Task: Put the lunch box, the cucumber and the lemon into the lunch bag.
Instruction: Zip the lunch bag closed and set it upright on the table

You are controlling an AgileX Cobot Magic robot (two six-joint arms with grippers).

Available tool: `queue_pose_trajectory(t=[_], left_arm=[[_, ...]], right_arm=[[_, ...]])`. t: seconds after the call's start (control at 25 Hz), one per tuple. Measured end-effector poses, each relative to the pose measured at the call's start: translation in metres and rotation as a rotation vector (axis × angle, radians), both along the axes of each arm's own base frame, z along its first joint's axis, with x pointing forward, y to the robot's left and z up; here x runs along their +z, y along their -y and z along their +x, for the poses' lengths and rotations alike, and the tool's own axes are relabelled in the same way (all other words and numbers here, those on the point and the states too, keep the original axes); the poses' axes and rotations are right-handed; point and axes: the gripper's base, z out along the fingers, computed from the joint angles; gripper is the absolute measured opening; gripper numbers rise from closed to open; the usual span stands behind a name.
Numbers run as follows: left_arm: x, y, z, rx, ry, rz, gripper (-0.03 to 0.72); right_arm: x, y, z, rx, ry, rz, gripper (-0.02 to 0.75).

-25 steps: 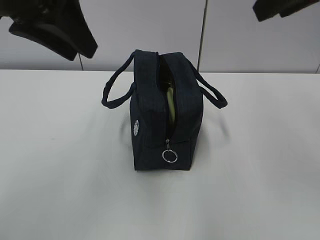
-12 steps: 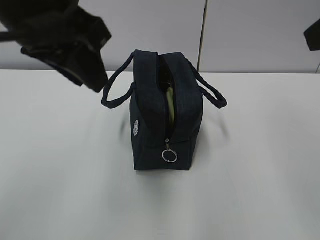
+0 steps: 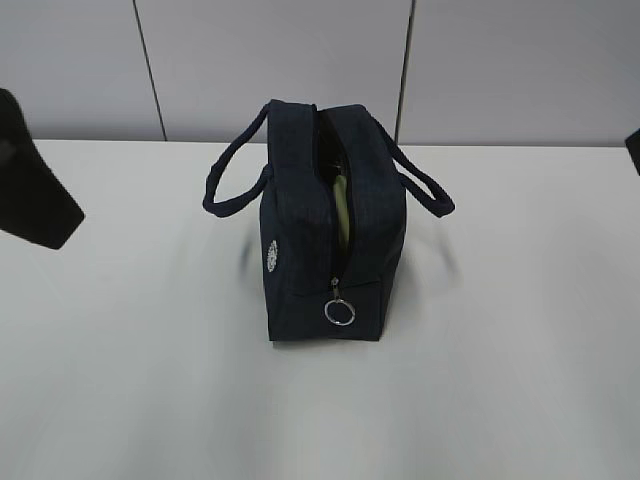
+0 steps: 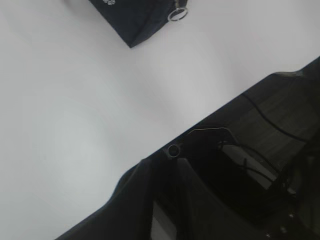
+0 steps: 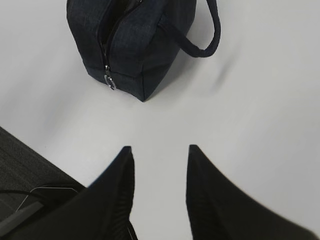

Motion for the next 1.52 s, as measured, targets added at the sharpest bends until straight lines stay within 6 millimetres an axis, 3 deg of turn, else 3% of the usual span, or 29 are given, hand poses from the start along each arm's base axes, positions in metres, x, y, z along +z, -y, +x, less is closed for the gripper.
queue_pose_trajectory(t=[0.2, 0.52, 0.72, 0.96, 1.08, 1.28, 1.52], left_arm=[[0.014, -0.009, -0.022, -0.012, -0.006, -0.104, 0.080], [0.013, -0.019, -0.018, 0.013, 0.066, -0.019, 0.083], [0.010, -0.033, -0.031, 0.030, 0.096, -0.004, 0.085], [0.010, -0.051, -0.046, 0.090, 0.154, -0.035, 0.088], [0.013, -0.052, -0.045, 0.099, 0.201, -0.046, 0.092], [0.014, -0.053, -0.040, 0.107, 0.252, -0.034, 0.100], [0.015, -0.049, -0.033, 0.107, 0.293, -0.051, 0.113]], right_arm=[[-0.007, -0.007, 0.010, 0.001, 0.005, 0.054, 0.264], [-0.060, -0.021, 0.015, 0.051, 0.009, 0.196, 0.264], [-0.077, -0.026, 0.007, 0.167, 0.133, 0.247, 0.263], [-0.121, -0.027, 0.000, 0.242, 0.194, 0.243, 0.264], [-0.142, -0.026, -0.004, 0.248, 0.225, 0.261, 0.264], [-0.161, -0.027, 0.002, 0.194, 0.249, 0.307, 0.264], [-0.197, -0.043, 0.017, 0.354, 0.147, 0.282, 0.263]])
